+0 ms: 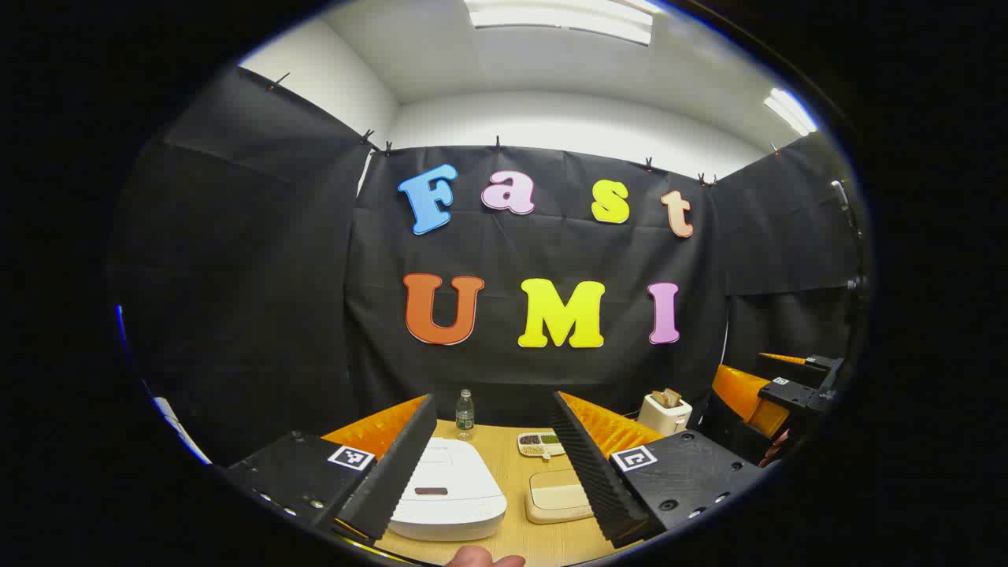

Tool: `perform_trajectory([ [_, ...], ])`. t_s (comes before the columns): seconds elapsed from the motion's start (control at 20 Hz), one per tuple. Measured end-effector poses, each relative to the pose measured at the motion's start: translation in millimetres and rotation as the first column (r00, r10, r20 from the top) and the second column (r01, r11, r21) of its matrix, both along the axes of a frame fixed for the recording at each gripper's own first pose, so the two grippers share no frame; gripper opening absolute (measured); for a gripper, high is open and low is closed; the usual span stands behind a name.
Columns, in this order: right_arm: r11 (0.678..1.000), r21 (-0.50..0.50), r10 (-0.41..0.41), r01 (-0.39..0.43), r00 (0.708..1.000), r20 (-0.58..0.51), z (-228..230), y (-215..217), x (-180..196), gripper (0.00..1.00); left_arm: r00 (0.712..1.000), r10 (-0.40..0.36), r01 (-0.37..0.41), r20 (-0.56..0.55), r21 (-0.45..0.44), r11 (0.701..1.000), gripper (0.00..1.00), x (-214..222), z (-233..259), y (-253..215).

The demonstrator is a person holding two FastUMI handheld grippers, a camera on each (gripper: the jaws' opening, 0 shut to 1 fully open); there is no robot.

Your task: Close the left gripper, press the button to open the rice cooker; take a wooden spoon from the chopstick holder with the right hand, scoop a spoonful of rice and pour it into the rice cooker, then put the wooden spoon back into the chopstick holder.

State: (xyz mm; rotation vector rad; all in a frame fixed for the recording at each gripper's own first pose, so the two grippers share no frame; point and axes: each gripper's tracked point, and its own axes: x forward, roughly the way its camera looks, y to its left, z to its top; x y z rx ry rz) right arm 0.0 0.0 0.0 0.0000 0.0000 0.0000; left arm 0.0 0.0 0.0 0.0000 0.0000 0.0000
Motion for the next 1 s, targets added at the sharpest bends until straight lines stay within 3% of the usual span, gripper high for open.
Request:
perform_trajectory([
  [1.0, 1.0, 0.004, 0.002, -0.002, 0.999, -0.035, -11.8, -5.0, 4.5, 1.0, 0.997, 0.064, -0.065, -0.039, -0.013, 0.998, 0.94, 5.2, -14.4, 15.5],
])
